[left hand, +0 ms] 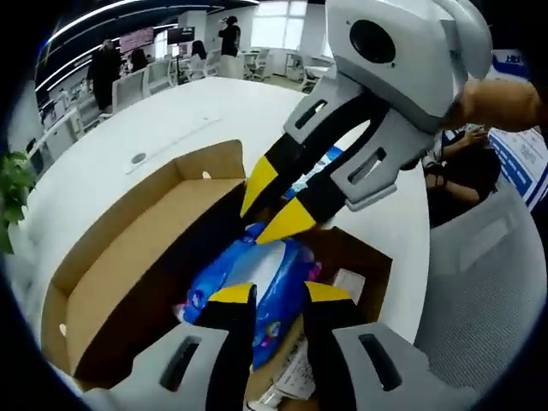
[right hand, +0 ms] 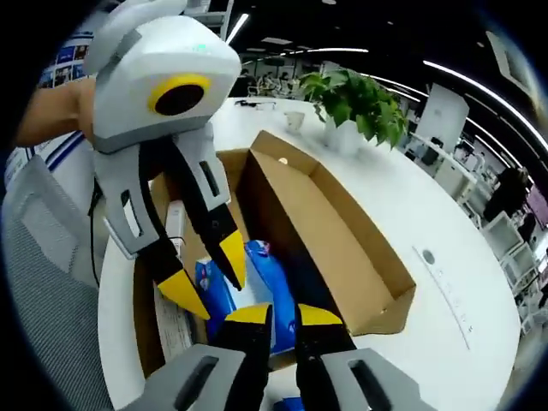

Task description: Operate the shoe box by opening the lid, removing the specified soft item, and placing it in the target area until the item is outside and the box remains undamaged.

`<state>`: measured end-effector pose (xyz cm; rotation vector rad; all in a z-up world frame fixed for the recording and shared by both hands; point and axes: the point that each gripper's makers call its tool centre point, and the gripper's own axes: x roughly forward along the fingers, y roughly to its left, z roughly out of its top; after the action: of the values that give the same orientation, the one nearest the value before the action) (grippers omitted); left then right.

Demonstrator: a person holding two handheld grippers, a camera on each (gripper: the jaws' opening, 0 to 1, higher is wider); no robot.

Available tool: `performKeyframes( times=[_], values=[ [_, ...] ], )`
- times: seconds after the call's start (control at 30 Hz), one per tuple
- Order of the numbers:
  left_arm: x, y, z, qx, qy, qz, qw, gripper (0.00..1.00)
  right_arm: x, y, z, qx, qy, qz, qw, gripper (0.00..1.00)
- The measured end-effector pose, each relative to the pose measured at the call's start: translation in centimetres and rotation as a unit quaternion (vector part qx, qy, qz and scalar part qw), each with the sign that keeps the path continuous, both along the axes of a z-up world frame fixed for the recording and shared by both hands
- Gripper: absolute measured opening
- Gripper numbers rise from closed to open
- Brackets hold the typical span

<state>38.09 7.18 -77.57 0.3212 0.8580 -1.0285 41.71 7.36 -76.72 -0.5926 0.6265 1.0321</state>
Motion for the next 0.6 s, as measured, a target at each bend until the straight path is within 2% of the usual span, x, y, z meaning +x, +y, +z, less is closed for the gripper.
performKeyframes(
  times=[0.27, 0.43, 0.53, 0.6],
  values=[
    [-0.3, -0.3, -1.3, 0.01, 0.012, -0.015, 0.9998, 0.13, 0.3, 0.6, -1.5, -0.016, 0.001, -0.008, 0.9998, 0.05],
    [-0.6, -0.4, -1.5, 0.001, 0.015, -0.01, 0.9998, 0.09, 0.7, 0.9, -2.3, -0.016, 0.007, -0.02, 0.9997, 0.01],
    [-1.0, -0.4, -1.7, -0.013, 0.035, 0.0, 0.9993, 0.03, 0.8, 1.2, -2.7, -0.016, 0.009, -0.02, 0.9996, 0.01],
    [-0.8, -0.3, -1.6, -0.027, 0.038, 0.014, 0.9988, 0.03, 0.9, 1.4, -2.9, -0.013, 0.01, -0.02, 0.9997, 0.0]
  ],
)
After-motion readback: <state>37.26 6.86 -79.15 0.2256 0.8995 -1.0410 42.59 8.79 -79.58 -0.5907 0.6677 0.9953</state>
